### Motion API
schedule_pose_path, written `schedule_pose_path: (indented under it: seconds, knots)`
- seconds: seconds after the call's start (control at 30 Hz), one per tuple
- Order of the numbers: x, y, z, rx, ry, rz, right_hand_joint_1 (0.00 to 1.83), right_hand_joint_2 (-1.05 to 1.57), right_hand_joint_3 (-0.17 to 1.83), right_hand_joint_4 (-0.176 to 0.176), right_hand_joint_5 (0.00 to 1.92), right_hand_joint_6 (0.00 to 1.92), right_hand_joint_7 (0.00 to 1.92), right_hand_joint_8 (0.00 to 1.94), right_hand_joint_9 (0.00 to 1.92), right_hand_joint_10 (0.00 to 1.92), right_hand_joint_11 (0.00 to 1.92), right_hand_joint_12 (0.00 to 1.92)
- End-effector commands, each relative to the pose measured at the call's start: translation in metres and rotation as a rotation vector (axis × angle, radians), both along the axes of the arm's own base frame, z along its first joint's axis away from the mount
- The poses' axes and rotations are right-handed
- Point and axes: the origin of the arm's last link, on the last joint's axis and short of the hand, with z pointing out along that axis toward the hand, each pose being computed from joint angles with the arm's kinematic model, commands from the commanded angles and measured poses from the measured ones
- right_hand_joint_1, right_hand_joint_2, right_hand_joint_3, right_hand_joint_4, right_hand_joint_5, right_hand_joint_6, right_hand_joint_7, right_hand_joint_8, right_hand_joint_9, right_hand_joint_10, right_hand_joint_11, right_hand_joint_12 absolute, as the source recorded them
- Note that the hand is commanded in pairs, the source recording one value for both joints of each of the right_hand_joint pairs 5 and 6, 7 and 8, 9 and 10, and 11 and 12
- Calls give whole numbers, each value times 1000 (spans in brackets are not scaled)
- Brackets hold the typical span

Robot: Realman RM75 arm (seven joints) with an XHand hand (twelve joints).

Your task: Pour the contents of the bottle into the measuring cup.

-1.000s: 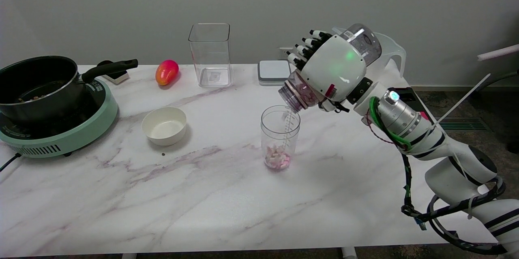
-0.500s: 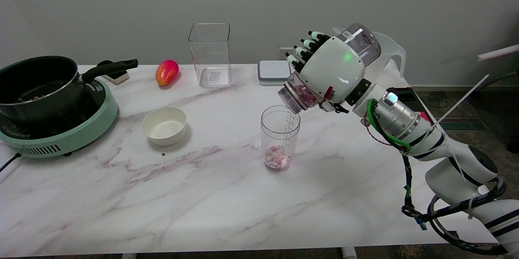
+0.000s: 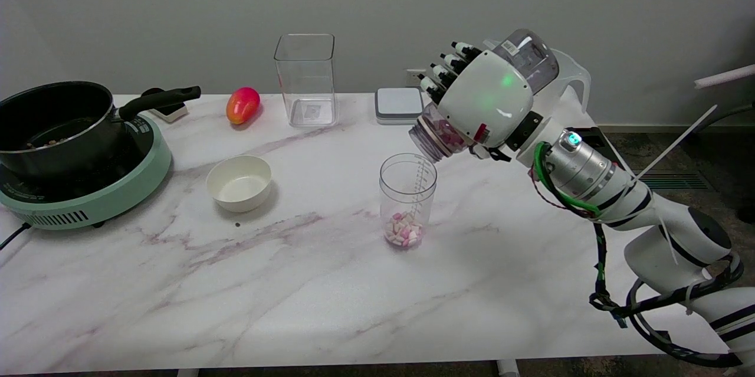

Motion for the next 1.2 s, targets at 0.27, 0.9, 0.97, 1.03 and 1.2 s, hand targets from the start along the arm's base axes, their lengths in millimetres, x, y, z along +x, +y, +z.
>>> schedule_pose_path:
  seconds: [0.27,0.9,0.97,1.03,1.2]
  knots:
    - [0,0,0,-5,41,10,1285,1397,272,0,1876,1876,1826,1826,1377,1377,1284,1284]
    - [-7,4,-20,53,47,3,1254,1477,260,0,1903,1903,1848,1848,1392,1392,1301,1301]
    - [-7,4,-19,50,51,6,1256,1478,260,0,1904,1904,1848,1848,1392,1392,1302,1302]
    - [-7,4,-19,51,57,9,1255,1479,259,0,1905,1905,1848,1848,1393,1393,1302,1302]
    - [-7,3,-18,44,76,16,1253,1482,259,0,1910,1910,1849,1849,1395,1395,1303,1303]
